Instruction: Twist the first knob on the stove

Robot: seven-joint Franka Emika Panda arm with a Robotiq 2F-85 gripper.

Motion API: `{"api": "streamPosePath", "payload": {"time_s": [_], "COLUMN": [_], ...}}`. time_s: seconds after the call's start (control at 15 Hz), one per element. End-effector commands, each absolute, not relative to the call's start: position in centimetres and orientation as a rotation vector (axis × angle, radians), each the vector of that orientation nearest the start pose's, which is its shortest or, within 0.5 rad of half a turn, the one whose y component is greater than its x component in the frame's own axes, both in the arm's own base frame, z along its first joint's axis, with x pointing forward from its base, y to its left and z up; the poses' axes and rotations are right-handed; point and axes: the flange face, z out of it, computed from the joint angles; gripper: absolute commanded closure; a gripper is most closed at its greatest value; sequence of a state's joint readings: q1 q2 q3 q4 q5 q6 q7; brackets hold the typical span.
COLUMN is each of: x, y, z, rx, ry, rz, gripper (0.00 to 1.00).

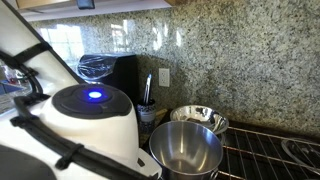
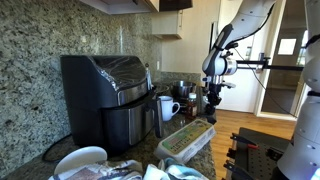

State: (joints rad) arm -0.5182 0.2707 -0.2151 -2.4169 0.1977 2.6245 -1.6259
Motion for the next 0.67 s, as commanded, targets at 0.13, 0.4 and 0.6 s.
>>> {"api": "streamPosePath", "payload": {"time_s": [0.13, 0.4, 0.6], "x": [35.79, 36.09, 36.3], "y": [-27.67, -27.56, -27.55], "z": [15.12, 14.89, 14.68], "rx": [-2.715, -2.69, -2.671], "ry": [-1.222, -1.296, -1.343], "rz": [0.096, 0.127, 0.151], "gripper": [0.93, 0.93, 0.93]}}
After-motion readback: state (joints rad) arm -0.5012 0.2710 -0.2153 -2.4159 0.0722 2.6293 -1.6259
